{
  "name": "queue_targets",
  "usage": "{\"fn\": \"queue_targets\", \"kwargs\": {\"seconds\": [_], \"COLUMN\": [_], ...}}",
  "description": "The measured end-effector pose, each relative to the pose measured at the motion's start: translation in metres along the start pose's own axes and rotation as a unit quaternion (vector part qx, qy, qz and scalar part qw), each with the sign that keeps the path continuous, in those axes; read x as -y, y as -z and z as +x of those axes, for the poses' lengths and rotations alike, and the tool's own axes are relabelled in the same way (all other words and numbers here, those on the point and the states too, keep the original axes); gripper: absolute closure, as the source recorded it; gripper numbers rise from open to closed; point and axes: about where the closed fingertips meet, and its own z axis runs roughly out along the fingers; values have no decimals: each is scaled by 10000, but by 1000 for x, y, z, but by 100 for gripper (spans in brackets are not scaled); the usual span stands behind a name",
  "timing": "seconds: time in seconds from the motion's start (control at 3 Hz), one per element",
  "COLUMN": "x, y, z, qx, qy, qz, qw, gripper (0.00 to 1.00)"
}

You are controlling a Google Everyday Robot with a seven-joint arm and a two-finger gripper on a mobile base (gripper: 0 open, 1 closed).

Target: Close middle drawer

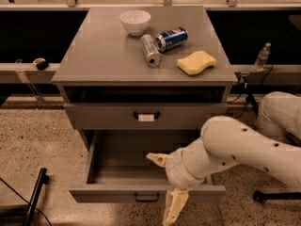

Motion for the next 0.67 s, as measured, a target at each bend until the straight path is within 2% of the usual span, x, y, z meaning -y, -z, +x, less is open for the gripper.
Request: {"fn": "queue_targets", "kwargs": {"seconds": [0.33,0.67], "x": [-3,-2], "y": [-10,-32], "z": [3,15], "qx": [103,149], "qy": [157,68], "qz": [-95,-192], "qw": [9998,9997], "gripper": [0,0]}}
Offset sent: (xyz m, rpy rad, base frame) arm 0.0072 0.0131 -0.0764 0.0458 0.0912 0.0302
